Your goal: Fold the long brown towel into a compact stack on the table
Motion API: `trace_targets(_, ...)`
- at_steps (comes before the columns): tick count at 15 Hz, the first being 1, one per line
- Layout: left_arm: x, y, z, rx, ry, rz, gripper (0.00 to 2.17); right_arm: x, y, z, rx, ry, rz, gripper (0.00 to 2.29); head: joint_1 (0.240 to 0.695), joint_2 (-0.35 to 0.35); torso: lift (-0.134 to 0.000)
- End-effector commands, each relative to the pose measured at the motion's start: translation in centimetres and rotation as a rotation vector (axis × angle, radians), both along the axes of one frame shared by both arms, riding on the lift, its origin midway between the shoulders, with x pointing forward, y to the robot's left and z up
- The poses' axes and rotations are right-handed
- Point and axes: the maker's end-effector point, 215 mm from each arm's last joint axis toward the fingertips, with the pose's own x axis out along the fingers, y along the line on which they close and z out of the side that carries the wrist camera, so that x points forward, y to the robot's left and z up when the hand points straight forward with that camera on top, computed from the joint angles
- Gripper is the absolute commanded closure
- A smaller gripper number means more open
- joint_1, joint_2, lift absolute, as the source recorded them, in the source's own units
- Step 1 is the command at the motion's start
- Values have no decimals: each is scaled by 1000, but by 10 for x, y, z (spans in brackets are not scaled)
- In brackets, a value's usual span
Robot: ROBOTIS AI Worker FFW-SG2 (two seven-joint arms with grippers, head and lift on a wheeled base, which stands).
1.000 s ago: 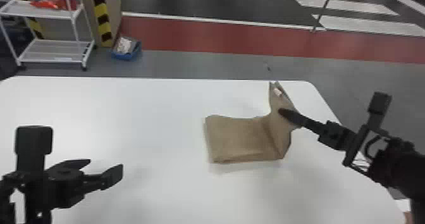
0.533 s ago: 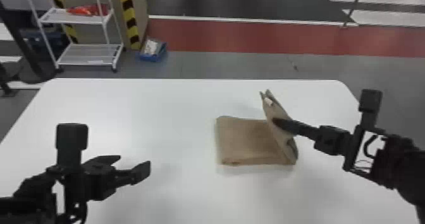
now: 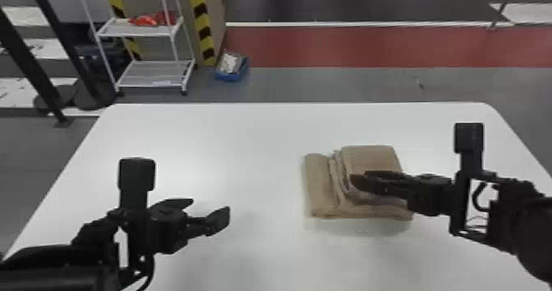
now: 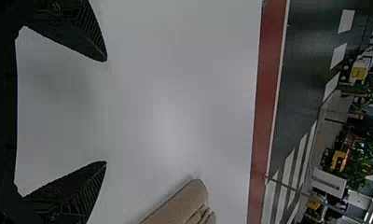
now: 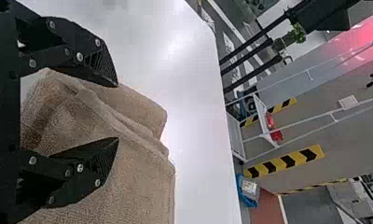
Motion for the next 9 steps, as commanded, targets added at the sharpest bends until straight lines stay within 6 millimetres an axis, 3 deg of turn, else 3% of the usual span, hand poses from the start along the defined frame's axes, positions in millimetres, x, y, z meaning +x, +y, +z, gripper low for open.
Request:
trace_targets(1,1,-1,1,-4,-3,2,100,-9,2,-4,31,19,6,49,695,50,-124)
trace_targets(3,1,-1,1,-5,-3,2,100,-15,-5,6,86,33,5,171,695,54,-124)
trace_targets(4,2,0,2,-3,-4,4,100,-21,-7,6,104,58,11,390,695,54,-124)
trace_targets(6,3,0,3,-3,-6,4,100,-28,-12,9,117,59,24,1436,695,51,-124)
trace_targets(7,4,-1,4,-4,-9,2,100,-33,-13,7,119,63,27,1794,695,47,-124)
trace_targets(8,4,-1,4,-5,-9,2,100,-37,-15,8,131,65,30,2027,695,44,-124)
trace_targets(9,4,-1,4,-5,-9,2,100,-42,-19,10,146,71,30,2044,695,41,-124)
